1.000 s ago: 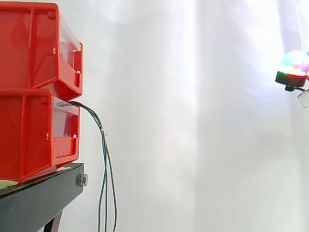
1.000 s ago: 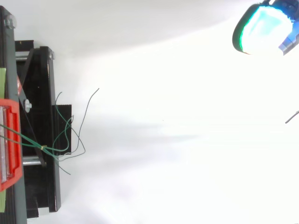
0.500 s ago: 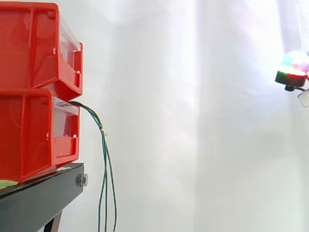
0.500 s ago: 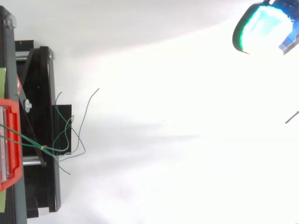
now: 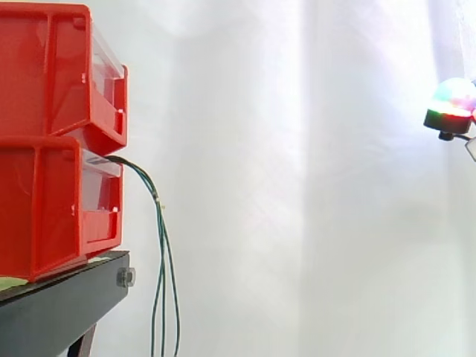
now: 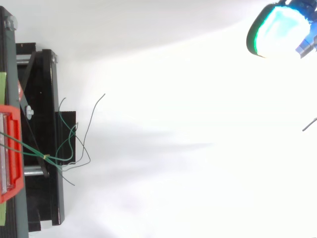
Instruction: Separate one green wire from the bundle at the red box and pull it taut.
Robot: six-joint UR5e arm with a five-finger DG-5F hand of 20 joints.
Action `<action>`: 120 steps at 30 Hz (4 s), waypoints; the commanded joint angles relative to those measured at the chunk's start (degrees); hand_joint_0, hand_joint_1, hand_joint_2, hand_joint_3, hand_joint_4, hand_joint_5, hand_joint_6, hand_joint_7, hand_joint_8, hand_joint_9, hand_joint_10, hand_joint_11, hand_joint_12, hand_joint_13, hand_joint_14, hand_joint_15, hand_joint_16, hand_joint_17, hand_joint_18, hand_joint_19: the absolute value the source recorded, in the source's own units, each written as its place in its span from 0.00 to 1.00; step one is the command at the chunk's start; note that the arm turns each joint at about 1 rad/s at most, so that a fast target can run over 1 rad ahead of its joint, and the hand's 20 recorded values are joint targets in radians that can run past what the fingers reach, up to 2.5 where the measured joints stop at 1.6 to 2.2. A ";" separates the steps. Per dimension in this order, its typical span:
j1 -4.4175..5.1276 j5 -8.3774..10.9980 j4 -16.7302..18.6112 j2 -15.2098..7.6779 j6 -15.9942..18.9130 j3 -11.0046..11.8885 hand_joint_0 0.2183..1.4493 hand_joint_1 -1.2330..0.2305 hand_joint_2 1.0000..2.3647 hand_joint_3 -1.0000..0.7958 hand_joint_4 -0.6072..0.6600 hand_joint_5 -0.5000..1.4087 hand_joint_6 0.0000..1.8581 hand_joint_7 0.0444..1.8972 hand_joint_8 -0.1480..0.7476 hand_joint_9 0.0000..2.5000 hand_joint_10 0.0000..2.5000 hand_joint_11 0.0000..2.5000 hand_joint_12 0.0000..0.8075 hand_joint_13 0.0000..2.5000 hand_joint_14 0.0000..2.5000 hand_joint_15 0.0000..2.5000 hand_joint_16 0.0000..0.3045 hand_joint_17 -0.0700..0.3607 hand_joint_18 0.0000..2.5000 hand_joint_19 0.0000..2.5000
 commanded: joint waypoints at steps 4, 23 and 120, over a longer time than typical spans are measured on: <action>-0.01 0.00 0.00 -0.04 0.00 0.00 0.26 0.48 0.00 0.30 0.67 0.14 0.27 0.40 0.52 0.21 0.00 0.09 0.49 0.23 0.00 0.11 0.19 0.47 0.22 0.17; -0.01 0.00 0.00 0.04 0.00 0.00 0.26 0.48 0.00 0.30 0.67 0.14 0.27 0.40 0.52 0.20 0.00 0.08 0.49 0.23 0.00 0.11 0.19 0.47 0.22 0.17; 5.87 4.48 27.86 -36.34 -6.42 21.00 0.29 0.38 0.00 0.28 0.77 0.17 0.27 0.46 0.58 0.36 0.00 0.21 0.38 0.31 0.00 0.11 0.11 0.33 0.25 0.04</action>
